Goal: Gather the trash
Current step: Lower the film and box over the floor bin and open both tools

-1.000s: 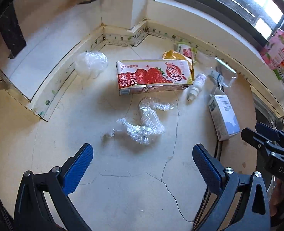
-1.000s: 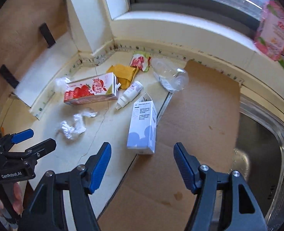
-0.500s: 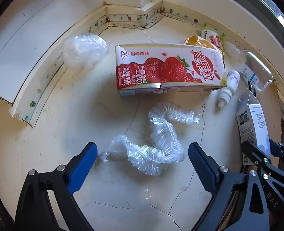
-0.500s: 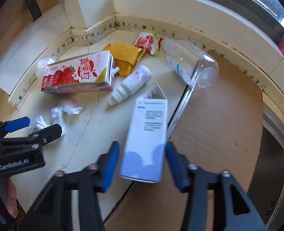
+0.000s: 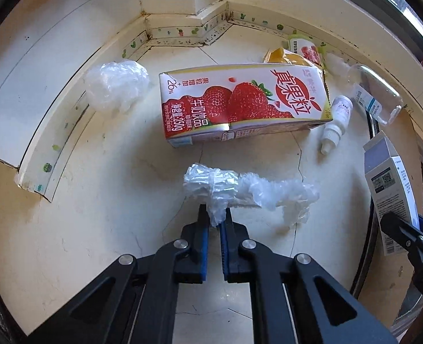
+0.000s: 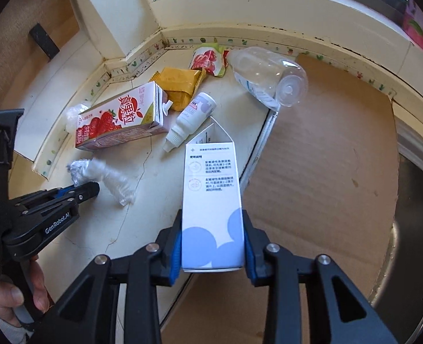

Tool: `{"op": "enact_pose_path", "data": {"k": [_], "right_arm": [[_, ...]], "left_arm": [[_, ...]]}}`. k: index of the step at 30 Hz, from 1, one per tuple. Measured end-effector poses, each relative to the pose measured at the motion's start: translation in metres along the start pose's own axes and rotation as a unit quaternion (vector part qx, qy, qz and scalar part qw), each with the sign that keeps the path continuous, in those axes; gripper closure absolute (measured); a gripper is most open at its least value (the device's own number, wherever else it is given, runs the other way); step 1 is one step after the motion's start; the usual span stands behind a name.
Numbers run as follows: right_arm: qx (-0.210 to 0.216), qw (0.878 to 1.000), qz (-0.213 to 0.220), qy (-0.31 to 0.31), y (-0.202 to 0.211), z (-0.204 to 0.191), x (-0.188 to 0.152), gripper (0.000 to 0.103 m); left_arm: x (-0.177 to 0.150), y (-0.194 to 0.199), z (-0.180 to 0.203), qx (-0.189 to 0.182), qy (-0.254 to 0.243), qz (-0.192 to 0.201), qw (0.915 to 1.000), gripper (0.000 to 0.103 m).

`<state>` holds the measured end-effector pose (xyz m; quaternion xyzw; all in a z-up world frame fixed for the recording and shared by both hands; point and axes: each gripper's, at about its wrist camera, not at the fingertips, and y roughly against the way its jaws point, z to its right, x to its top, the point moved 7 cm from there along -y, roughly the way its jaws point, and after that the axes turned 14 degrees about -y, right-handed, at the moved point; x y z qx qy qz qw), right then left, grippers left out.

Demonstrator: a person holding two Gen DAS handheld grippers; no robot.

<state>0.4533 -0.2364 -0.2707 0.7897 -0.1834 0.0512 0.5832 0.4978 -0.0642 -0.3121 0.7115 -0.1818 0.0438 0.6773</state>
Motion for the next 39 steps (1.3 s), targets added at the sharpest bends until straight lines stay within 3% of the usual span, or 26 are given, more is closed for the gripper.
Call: {"op": "enact_pose_path", "data": {"k": [9,18,24,30,39], "right_arm": [[0.024,0.999,0.036,-0.028,0.051,0.008,-0.024,0.069],[0.029,0.996,0.075,-0.046,0.114,0.001,-0.083,0.069],[0.056,0.994,0.085,-0.041,0.153,-0.029,-0.141,0.069],[0.065,0.994,0.084,-0.024,0.178,-0.06,-0.207,0.069],[0.061,0.997,0.04,0.008,0.181,-0.098,-0.323,0.069]], "left_arm": [[-0.036,0.048,-0.003,-0.037,0.008,0.048,0.9981,0.099],[-0.093,0.13,-0.019,-0.078,0.002,0.106,0.9913,0.099],[-0.142,0.18,-0.027,-0.085,-0.008,0.136,0.987,0.099],[-0.214,0.218,-0.04,-0.089,-0.016,0.142,0.9858,0.099],[-0.323,0.242,-0.049,-0.113,-0.005,0.143,0.9833,0.099]]}}
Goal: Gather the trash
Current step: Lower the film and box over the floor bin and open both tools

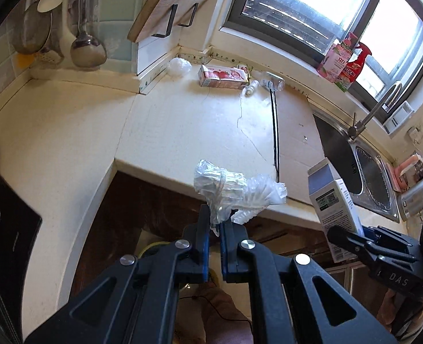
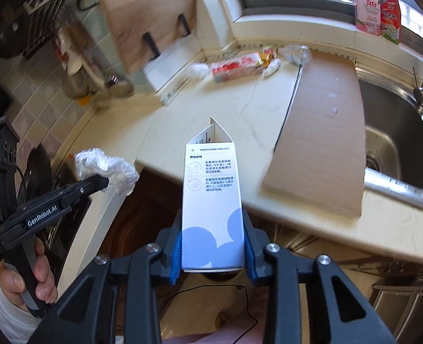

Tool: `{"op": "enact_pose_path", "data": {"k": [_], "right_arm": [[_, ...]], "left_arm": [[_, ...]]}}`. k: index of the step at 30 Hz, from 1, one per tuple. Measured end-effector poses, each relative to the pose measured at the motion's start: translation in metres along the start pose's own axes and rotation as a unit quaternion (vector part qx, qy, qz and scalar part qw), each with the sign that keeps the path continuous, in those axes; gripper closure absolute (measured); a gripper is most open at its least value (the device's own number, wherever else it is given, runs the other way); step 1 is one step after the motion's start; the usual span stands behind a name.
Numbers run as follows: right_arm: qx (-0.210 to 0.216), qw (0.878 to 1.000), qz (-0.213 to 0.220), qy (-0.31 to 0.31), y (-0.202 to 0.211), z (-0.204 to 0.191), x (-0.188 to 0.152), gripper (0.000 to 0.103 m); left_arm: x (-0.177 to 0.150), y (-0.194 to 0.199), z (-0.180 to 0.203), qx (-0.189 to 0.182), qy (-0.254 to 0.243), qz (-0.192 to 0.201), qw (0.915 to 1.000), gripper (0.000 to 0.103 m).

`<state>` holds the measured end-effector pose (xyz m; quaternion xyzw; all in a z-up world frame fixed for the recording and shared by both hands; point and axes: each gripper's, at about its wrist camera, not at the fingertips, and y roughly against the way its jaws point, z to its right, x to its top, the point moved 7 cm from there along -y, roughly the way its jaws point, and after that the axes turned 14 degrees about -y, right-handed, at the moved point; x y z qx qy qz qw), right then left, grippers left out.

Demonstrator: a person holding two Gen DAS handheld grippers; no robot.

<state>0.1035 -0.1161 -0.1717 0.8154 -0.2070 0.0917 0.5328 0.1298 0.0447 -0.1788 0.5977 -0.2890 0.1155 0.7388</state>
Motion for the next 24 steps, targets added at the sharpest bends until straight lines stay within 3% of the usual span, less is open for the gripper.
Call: {"op": "enact_pose_path", "data": {"k": [3,11,18,24], "right_arm": [[-0.007,1.0,-0.027,0.012,-0.009,-0.008,-0.039,0.069],[-0.017,0.994,-0.107,0.03,-0.051,-0.006,-0.109,0.069],[-0.032,0.987,-0.151,0.033,-0.104,0.001,-0.129,0.069],[-0.043,0.983,-0.174,0.042,-0.148,0.002,-0.135,0.069]], "left_arm": [[-0.034,-0.001,0.0,-0.005,0.006,-0.015,0.9998,0.099],[-0.132,-0.045,-0.016,-0.002,0.036,-0.105,0.9938,0.099],[-0.193,-0.106,-0.039,0.017,0.05,-0.185,0.9814,0.099],[-0.218,-0.156,-0.054,0.023,0.048,-0.236,0.9704,0.099]]}}
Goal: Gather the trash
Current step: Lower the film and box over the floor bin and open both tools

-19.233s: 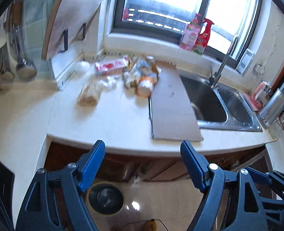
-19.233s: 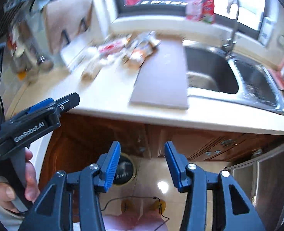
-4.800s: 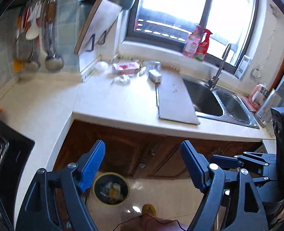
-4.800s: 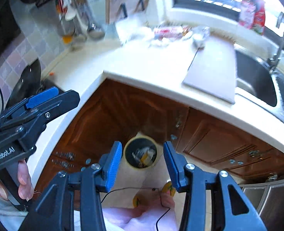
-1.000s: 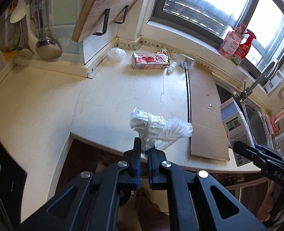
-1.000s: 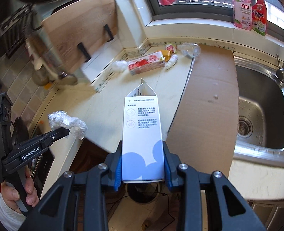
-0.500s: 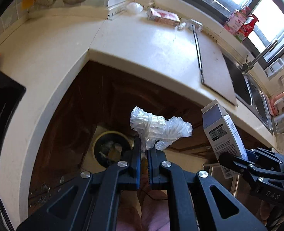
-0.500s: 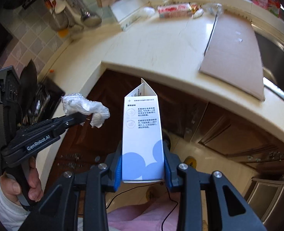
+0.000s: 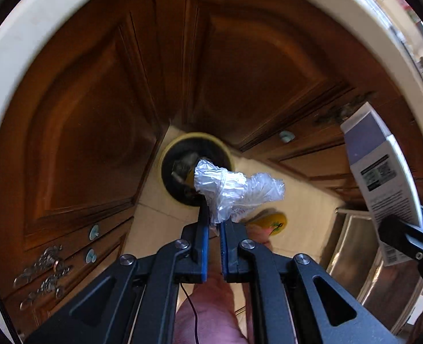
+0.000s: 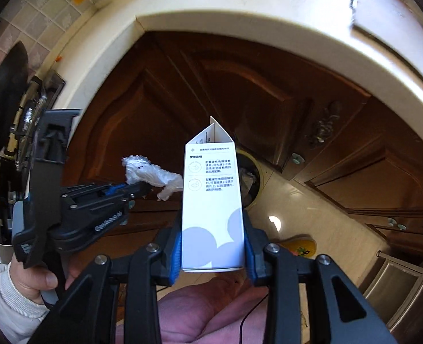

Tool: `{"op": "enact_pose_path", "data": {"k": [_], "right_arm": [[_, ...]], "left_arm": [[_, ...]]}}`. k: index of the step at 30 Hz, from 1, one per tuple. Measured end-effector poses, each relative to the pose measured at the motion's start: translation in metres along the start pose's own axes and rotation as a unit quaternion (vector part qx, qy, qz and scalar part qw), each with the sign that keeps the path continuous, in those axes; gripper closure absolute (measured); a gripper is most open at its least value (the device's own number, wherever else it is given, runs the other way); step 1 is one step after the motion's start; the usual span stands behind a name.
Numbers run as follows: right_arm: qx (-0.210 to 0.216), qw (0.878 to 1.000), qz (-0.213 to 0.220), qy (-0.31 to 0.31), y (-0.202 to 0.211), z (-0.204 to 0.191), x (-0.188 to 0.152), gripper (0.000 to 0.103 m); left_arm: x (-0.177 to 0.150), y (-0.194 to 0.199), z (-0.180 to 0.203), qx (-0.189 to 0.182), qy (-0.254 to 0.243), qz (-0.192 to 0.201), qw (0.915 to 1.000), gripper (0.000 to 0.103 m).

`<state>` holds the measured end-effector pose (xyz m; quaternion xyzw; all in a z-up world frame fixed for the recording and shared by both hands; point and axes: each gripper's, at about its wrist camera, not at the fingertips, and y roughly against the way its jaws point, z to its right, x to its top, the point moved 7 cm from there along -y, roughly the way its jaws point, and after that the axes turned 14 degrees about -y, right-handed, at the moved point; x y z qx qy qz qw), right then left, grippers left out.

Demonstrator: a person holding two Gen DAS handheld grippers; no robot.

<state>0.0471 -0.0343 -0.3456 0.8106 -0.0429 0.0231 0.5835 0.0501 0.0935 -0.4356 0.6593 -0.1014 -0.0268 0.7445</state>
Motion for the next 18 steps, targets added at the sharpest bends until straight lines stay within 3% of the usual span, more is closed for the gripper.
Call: {"op": "enact_pose_path", "data": {"k": [3,5,11,18], "right_arm": [[-0.006,1.0,-0.016,0.004,-0.021,0.0,0.008,0.069],[-0.015,0.999,-0.026,0.01,-0.035,0.0,0.012,0.068],[-0.031,0.998,-0.049,0.027,-0.065,-0.003,0.023,0.068],[-0.049,0.995,-0.066,0.06,-0.086,-0.018,0.029,0.068]], "left_arm": [[0.004,-0.021,-0.008,0.005,0.0,-0.02,0.9998,0.092],[0.005,-0.031,-0.014,0.017,0.001,-0.033,0.9993,0.077],[0.002,-0.035,-0.039,0.036,0.034,-0.04,0.998,0.072],[-0.015,-0.009,-0.07,0.046,0.073,-0.018,0.9961,0.065]]}}
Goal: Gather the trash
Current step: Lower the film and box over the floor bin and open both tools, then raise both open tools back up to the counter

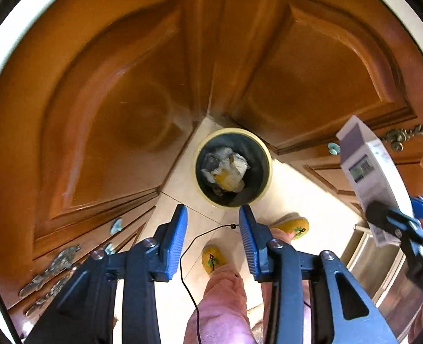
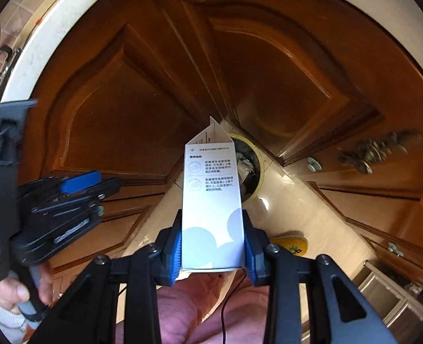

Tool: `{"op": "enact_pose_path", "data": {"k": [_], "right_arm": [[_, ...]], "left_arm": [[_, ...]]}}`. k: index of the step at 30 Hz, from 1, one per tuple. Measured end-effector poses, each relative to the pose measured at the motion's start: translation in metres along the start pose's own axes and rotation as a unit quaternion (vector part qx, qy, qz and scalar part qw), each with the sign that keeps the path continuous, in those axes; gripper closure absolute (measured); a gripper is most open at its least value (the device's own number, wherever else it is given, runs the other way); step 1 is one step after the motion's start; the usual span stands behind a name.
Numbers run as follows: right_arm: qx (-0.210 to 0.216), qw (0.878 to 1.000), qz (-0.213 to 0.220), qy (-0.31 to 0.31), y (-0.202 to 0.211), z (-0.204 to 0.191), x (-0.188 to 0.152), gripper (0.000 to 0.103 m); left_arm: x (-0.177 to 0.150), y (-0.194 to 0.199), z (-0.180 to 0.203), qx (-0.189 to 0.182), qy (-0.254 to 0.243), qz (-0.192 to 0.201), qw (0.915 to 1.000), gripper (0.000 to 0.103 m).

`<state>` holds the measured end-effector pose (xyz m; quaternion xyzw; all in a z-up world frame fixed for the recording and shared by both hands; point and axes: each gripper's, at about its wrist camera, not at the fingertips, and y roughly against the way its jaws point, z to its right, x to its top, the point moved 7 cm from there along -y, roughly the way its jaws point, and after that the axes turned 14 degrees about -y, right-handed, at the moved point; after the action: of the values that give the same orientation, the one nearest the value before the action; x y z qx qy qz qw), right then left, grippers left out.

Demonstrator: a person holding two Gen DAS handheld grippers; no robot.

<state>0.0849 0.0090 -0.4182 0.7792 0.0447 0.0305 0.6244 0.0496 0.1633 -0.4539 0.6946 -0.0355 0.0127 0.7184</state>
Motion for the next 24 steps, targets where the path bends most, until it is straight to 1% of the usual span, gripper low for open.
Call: {"op": "enact_pose_path", "data": {"k": [1,4,7,9,10,11,18,24], "right_arm": [[-0.005,1.0,-0.001,0.006,-0.003,-0.003,0.002,0.068],[-0.014,1.0,-0.007,0.011,-0.012,-0.009,0.01,0.068],[-0.009,1.0,-0.013,0.014,-0.019,-0.016,0.013,0.067],[-0.011,1.0,-0.009,0.014,-0.02,-0.016,0.014,0.062],[-0.011,1.0,-0.005,0.015,-0.02,-0.017,0.016,0.055],[-0.014,1.0,-0.001,0.013,-0.018,-0.015,0.017,0.051],[-0.003,1.0,0.003,-0.006,-0.012,-0.022,0.02,0.05],[0.01,1.0,0.013,-0.025,0.016,-0.02,0.009,0.05]], "left_arm": [[-0.002,0.006,-0.004,0.003,0.006,0.007,1.0,0.062],[-0.005,0.022,-0.011,0.008,0.021,0.028,0.9994,0.059],[-0.008,0.037,-0.017,0.008,0.028,0.05,0.9983,0.055],[-0.008,0.048,-0.02,0.011,0.026,0.065,0.9975,0.052],[-0.009,0.053,-0.02,0.013,0.024,0.072,0.9971,0.049],[-0.008,0.057,-0.02,0.013,0.022,0.078,0.9967,0.047],[-0.012,0.071,-0.02,0.007,0.023,0.096,0.9951,0.045],[-0.019,0.09,-0.014,0.003,0.012,0.114,0.9935,0.045]]}}
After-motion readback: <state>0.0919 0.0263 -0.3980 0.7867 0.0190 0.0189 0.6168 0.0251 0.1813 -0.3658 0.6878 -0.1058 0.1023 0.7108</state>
